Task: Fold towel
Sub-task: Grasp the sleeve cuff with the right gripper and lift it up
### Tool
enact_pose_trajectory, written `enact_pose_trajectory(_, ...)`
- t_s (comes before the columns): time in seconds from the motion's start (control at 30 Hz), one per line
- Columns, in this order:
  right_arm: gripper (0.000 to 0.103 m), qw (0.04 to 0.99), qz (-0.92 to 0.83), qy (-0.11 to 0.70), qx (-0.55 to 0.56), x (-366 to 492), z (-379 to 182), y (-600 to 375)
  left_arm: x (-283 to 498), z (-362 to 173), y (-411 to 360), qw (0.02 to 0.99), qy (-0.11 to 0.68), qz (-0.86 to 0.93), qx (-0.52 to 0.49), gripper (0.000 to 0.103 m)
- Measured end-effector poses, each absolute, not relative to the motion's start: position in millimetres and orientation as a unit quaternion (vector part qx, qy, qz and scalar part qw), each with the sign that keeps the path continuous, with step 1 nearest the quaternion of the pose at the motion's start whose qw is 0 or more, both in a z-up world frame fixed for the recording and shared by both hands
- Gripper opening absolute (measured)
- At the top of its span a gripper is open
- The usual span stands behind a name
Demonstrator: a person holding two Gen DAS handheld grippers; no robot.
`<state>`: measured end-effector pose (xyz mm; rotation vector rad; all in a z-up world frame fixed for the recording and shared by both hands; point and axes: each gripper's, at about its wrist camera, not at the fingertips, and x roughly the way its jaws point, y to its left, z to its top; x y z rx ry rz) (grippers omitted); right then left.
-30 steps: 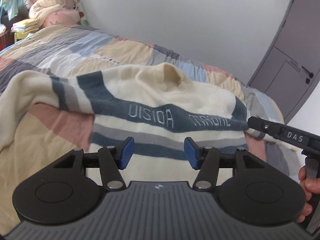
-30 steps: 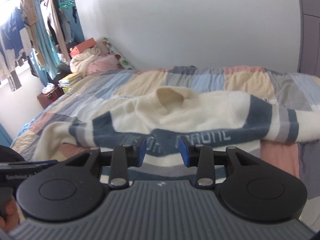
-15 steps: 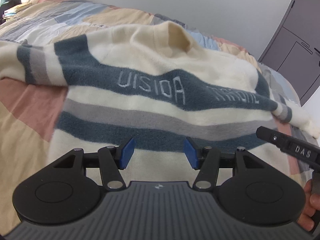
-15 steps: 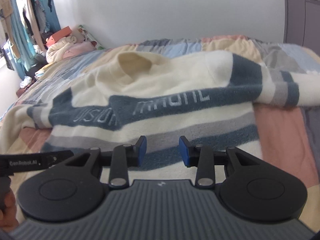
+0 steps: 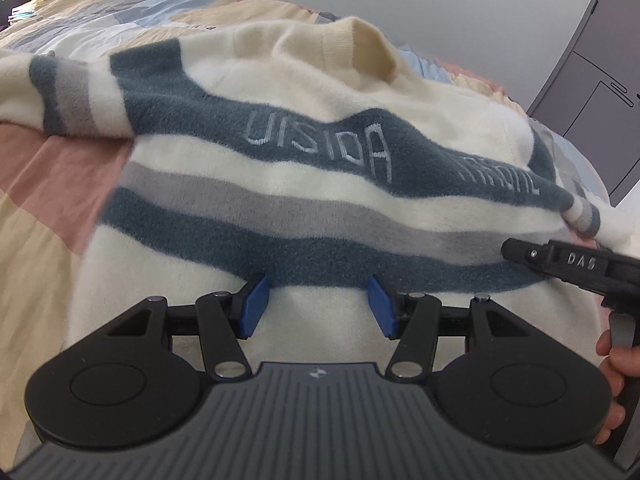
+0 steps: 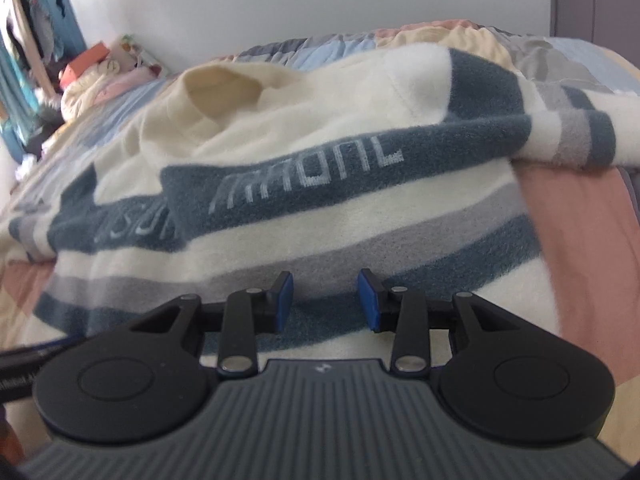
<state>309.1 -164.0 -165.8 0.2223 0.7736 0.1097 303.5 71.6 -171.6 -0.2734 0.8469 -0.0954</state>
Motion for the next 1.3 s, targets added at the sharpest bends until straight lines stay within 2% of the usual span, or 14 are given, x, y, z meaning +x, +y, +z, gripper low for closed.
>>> enact_pose_trajectory(0.33, 0.04, 0.923, -0.008, 0.312, 0.225, 299.1, -133.4, -219.8, 278.6, -162.5, 78.7, 0.894, 0.407, -0.059, -0.177, 0.061)
enact_pose_trajectory(0.4, 0.061, 0.93, -0.04, 0.288, 0.226, 303.4, -131.4, -233.0, 276.0, -162.5, 77.3, 0.894, 0.407, -0.058, -0.177, 0.061)
enact_pose_trajectory(0.43, 0.066, 0.932, -0.063, 0.273, 0.231, 306.5, -131.1, -240.7, 275.1, -163.0, 76.2, 0.894, 0.407, -0.059, -0.177, 0.061)
enact_pose_trajectory(0.63, 0.066, 0.926, -0.127, 0.254, 0.248, 336.9, -138.9, -283.5, 273.8, -163.8, 79.2, 0.892, 0.41, -0.058, -0.184, 0.061)
enact_pose_trajectory(0.67, 0.074, 0.925, -0.132, 0.25, 0.252, 342.0, -143.2, -293.6, 273.5, -164.3, 80.5, 0.89, 0.41, -0.058, -0.189, 0.061)
enact_pose_trajectory(0.7, 0.086, 0.923, -0.136, 0.248, 0.261, 346.6, -148.2, -302.9, 272.8, -164.6, 81.5, 0.889, 0.411, -0.058, -0.192, 0.061)
enact_pose_trajectory(0.73, 0.089, 0.92, -0.136, 0.247, 0.273, 350.5, -154.5, -313.1, 272.1, -164.6, 82.0, 0.889, 0.411, -0.059, -0.194, 0.061)
enact_pose_trajectory(0.97, 0.087, 0.887, -0.157, 0.199, 0.386, 367.4, -205.9, -375.6, 271.8, -164.9, 79.4, 0.891, 0.411, -0.06, -0.183, 0.061)
enact_pose_trajectory(1.03, 0.089, 0.881, -0.15, 0.179, 0.412, 375.0, -216.9, -385.9, 271.5, -166.7, 81.7, 0.89, 0.411, -0.059, -0.189, 0.061)
enact_pose_trajectory(1.3, 0.088, 0.876, -0.132, 0.097, 0.453, 397.5, -223.1, -424.5, 276.0, -168.7, 92.4, 0.898, 0.387, -0.04, -0.207, 0.061)
